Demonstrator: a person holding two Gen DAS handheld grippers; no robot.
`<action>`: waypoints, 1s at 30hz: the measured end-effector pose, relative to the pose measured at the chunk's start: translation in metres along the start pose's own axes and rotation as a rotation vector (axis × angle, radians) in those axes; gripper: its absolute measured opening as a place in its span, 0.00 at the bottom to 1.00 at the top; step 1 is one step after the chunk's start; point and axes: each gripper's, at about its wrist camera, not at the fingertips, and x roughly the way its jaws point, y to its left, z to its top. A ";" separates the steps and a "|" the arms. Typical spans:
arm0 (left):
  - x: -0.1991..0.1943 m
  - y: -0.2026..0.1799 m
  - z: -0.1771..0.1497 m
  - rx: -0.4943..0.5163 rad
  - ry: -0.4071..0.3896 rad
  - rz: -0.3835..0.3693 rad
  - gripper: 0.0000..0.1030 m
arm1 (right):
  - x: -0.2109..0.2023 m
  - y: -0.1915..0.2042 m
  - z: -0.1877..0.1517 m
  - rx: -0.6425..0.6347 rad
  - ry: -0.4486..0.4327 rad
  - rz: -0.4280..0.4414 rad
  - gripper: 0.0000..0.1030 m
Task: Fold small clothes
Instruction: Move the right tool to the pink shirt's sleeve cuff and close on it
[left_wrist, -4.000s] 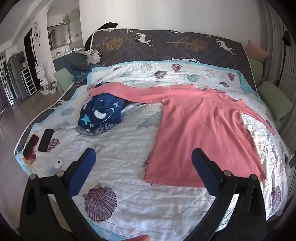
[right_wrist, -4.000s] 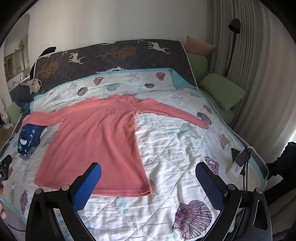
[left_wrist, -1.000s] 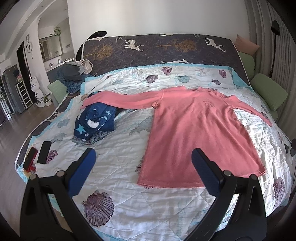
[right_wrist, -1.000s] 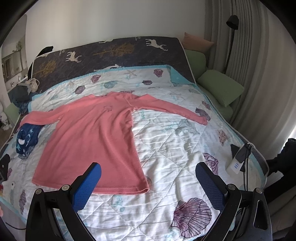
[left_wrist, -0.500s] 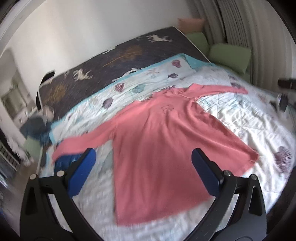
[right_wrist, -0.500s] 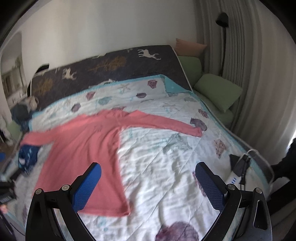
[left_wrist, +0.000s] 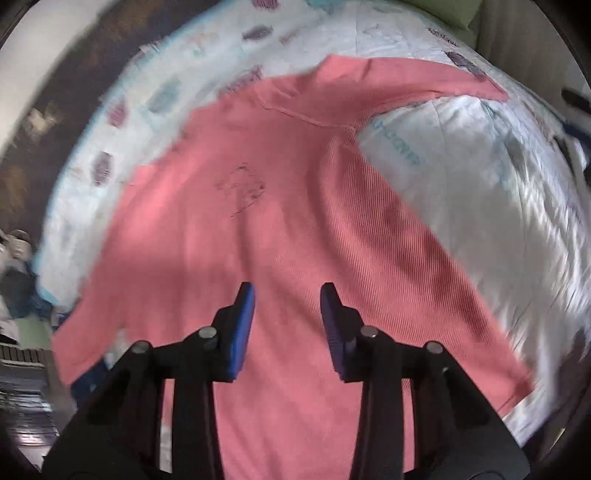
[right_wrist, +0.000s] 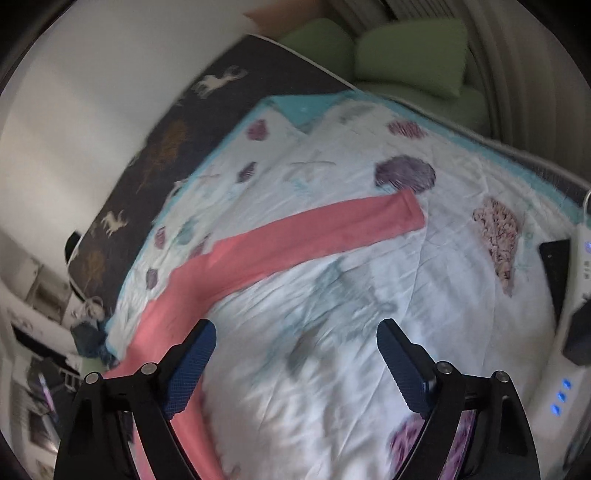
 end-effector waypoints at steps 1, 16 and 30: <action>0.000 -0.001 0.010 0.013 -0.029 -0.019 0.38 | 0.011 -0.006 0.007 0.014 0.019 0.009 0.88; 0.029 -0.109 0.137 0.451 -0.217 -0.156 0.51 | 0.091 -0.083 0.069 0.313 0.046 0.096 0.88; 0.059 -0.145 0.124 0.760 -0.432 0.111 0.51 | 0.120 -0.128 0.086 0.462 0.040 0.141 0.85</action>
